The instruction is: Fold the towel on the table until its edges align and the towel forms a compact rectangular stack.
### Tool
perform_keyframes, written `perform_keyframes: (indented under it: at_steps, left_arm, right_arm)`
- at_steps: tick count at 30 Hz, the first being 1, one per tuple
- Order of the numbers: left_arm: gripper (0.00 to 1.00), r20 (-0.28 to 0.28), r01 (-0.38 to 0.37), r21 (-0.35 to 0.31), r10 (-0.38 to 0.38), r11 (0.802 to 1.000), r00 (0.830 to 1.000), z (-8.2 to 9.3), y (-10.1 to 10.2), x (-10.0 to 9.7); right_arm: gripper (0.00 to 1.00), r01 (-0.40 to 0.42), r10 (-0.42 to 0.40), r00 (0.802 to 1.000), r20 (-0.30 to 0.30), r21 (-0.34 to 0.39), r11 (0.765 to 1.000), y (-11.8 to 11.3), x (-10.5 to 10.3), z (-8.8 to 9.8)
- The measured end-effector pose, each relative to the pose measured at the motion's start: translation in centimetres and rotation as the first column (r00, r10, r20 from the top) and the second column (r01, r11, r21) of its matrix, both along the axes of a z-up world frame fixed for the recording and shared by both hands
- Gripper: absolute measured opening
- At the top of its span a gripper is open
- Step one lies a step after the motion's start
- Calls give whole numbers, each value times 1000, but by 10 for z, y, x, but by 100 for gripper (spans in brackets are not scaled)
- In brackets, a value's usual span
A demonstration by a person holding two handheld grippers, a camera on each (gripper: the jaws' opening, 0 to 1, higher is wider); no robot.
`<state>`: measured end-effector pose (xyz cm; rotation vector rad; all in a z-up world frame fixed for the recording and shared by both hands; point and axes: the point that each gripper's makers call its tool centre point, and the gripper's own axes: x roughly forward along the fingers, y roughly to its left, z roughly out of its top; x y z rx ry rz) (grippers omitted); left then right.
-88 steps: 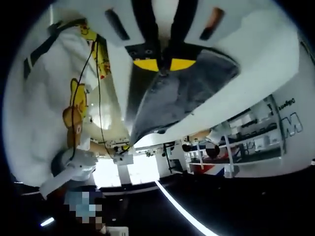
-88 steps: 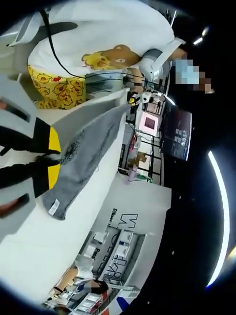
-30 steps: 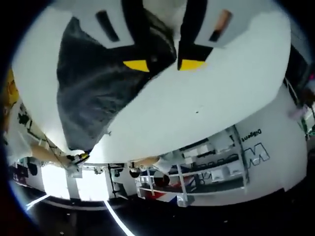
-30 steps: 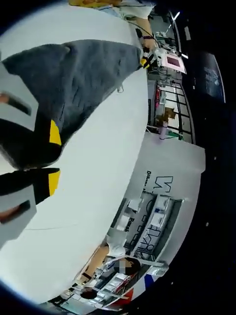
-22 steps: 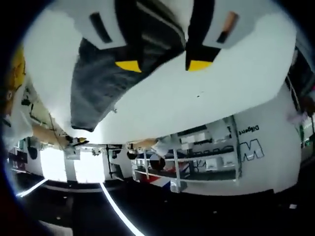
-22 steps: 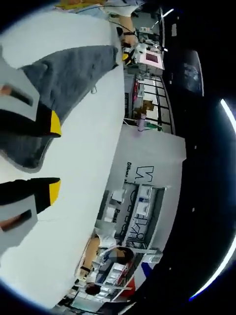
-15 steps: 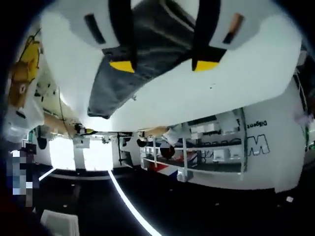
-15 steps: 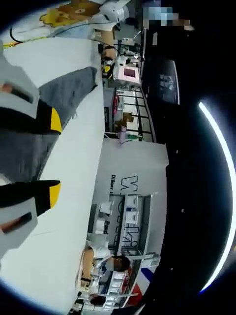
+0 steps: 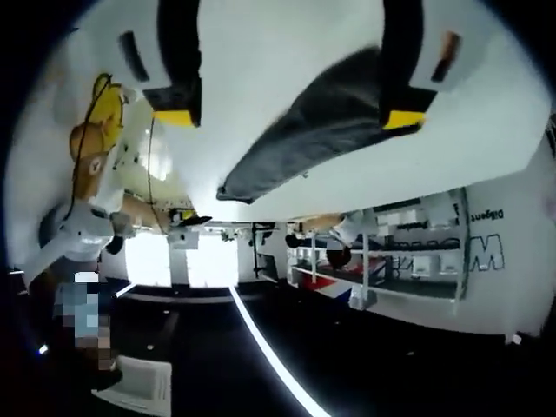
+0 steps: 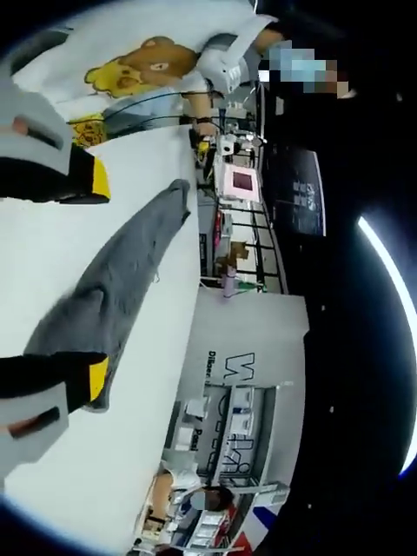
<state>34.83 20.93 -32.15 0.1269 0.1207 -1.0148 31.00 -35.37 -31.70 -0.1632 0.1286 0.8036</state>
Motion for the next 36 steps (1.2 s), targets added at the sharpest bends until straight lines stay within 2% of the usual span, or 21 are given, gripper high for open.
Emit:
perform_keyframes:
  at_steps: [3, 7, 10, 13, 16, 19, 20, 23, 30, 33, 35, 36]
  left_arm:
    - [99, 10, -13, 26, 12, 1000, 1000, -4, 6, -5]
    - [99, -1, -41, 9, 41, 999, 999, -3, 14, -9]
    - [99, 0, -74, 10, 74, 997, 997, -4, 21, -10]
    - [99, -14, -140, 17, 140, 990, 990, -6, 29, -7]
    - [99, -4, -200, 68, 201, 977, 980, -9, 37, -4]
    - [99, -16, -256, 105, 259, 961, 966, -12, 44, 0]
    - [99, -30, -278, 135, 284, 951, 958, -16, 48, 1]
    - [99, -5, -305, 227, 314, 925, 950, -22, 54, 4]
    - [99, -23, -304, 247, 319, 920, 947, -27, 56, 8]
    - [99, -43, -302, 235, 320, 924, 946, -30, 57, 13]
    - [99, -78, -307, 208, 329, 929, 941, -33, 55, 20]
    - [98, -89, -292, 195, 313, 936, 946, -34, 53, 22]
  right_arm:
    - [82, 5, -5, 1000, -6, 2, 1000, 2, -8, -5]
    - [88, 50, -50, 999, -8, 14, 999, -7, -9, -7]
    - [91, 112, -112, 994, -20, 23, 993, -19, -8, -7]
    - [96, 198, -198, 979, -51, -5, 980, -38, -5, -12]
    - [99, 258, -262, 961, -93, -46, 965, -55, -5, -18]
    - [99, 300, -316, 939, -133, -126, 946, -70, -8, -27]
    - [99, 310, -330, 932, -151, -142, 940, -74, -9, -30]
    - [99, 330, -361, 917, -168, -188, 925, -84, -11, -35]
    - [99, 334, -377, 905, -197, -221, 916, -93, -15, -44]
    - [99, 331, -374, 904, -206, -215, 919, -96, -11, -48]
    - [99, 322, -365, 908, -204, -214, 922, -98, -6, -50]
    - [99, 315, -357, 912, -202, -211, 925, -98, -4, -51]
